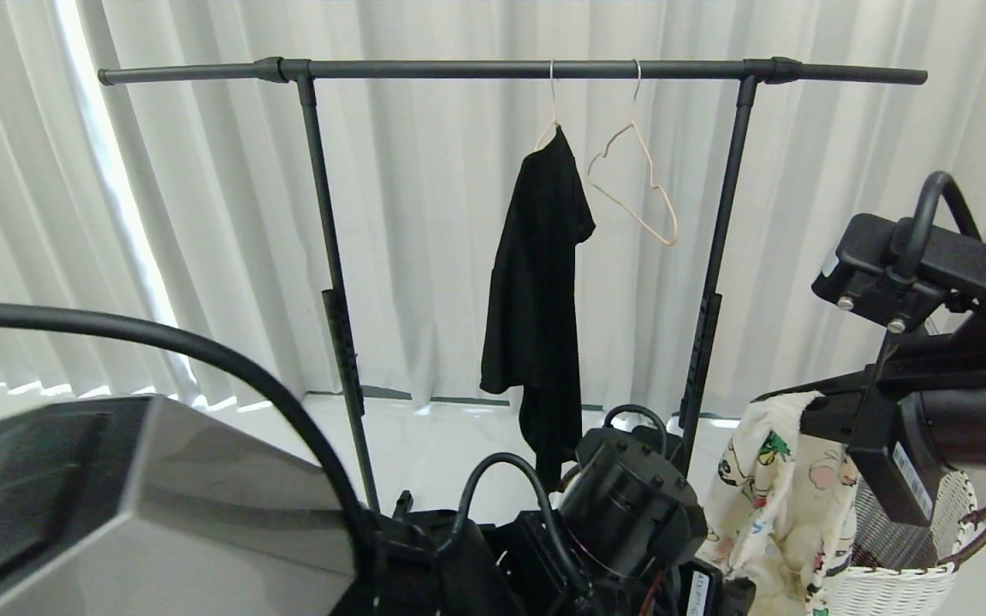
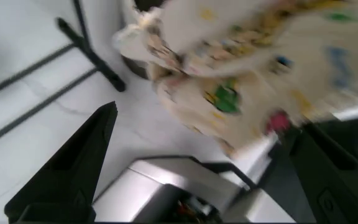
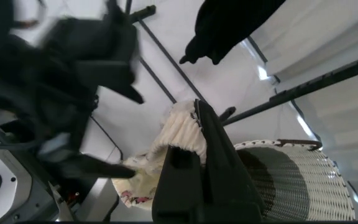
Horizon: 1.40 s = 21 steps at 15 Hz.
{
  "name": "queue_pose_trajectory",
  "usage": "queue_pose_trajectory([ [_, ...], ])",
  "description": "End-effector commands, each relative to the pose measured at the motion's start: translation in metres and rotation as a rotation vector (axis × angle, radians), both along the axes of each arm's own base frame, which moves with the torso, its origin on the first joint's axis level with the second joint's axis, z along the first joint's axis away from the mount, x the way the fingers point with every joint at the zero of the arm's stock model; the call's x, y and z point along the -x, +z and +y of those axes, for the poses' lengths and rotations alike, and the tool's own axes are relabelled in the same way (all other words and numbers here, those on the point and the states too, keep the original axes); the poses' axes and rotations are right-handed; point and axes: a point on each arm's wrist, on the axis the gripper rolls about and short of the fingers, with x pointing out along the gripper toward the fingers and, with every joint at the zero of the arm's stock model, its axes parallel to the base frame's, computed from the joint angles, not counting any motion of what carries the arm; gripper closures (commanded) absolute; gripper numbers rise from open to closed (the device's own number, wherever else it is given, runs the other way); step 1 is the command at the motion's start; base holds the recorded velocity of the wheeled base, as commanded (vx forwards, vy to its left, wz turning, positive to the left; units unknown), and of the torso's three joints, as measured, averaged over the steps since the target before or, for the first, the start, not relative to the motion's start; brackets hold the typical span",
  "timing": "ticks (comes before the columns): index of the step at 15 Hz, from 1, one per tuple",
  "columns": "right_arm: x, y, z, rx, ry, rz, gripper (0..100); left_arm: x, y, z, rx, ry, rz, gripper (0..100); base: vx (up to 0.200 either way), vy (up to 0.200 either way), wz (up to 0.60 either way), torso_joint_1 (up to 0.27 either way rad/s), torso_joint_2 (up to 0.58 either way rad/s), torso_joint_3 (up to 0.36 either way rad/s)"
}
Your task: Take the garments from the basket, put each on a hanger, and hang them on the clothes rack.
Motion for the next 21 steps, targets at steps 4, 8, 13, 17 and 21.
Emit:
queue_pose_trajectory([
  [4,0.002,0.003,-0.005,-0.002,-0.025,-0.021,100,0.012,-0.067,0.020,-0.250,0.085,0.047,0,0.000,0.000,0.00,0.000,0.00,0.000],
  [8,0.000,-0.003,-0.005,0.015,-0.034,-0.006,100,0.025,-0.031,0.047,-0.202,0.096,0.020,100,0.000,0.000,0.00,0.000,0.00,0.000],
  [13,0.002,-0.023,-0.007,0.066,-0.033,0.045,100,0.061,0.015,0.109,-0.220,0.060,-0.145,100,0.000,0.000,0.00,0.000,0.00,0.000],
  [17,0.006,-0.025,-0.009,0.054,-0.024,0.037,100,0.088,0.017,0.156,-0.309,0.039,-0.241,100,0.000,0.000,0.00,0.000,0.00,0.000],
  [21,0.014,-0.013,-0.005,-0.003,0.018,-0.016,100,0.087,0.014,0.169,-0.358,0.121,-0.265,100,0.000,0.000,0.00,0.000,0.00,0.000],
])
